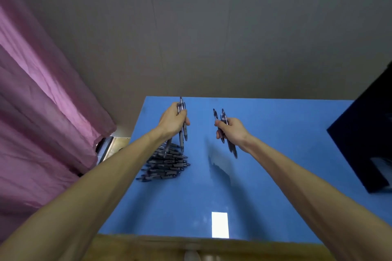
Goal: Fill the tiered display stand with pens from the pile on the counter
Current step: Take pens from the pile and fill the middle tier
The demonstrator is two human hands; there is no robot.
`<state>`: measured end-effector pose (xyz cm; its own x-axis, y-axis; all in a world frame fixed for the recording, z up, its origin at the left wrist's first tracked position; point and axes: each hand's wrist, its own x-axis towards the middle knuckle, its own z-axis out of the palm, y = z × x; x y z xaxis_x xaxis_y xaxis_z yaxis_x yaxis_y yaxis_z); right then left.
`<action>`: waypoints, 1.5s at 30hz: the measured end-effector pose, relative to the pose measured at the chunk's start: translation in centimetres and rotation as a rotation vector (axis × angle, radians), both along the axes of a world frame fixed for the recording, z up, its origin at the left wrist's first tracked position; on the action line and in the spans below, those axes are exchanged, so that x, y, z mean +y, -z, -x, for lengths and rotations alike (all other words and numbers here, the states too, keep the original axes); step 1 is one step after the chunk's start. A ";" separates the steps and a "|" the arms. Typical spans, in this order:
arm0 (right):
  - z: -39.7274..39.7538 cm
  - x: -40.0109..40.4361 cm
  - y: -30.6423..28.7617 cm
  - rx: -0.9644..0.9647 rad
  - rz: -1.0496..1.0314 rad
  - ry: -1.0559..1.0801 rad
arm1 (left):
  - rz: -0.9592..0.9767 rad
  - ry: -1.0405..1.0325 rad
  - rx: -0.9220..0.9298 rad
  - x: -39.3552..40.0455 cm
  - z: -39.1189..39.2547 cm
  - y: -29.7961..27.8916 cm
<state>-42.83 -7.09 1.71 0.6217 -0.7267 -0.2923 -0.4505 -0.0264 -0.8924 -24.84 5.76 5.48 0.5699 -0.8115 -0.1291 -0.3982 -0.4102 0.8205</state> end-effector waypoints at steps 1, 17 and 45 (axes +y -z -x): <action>1.2 0.9 -0.4 -0.014 0.000 0.004 | 0.031 0.016 0.007 0.9 1.1 -0.4; 28.4 14.2 -10.1 -0.014 0.137 0.287 | 0.118 0.214 -0.287 10.0 24.0 -5.1; 70.8 -4.5 -15.8 -0.123 0.405 0.515 | 0.233 0.187 -0.437 -8.8 63.0 -15.5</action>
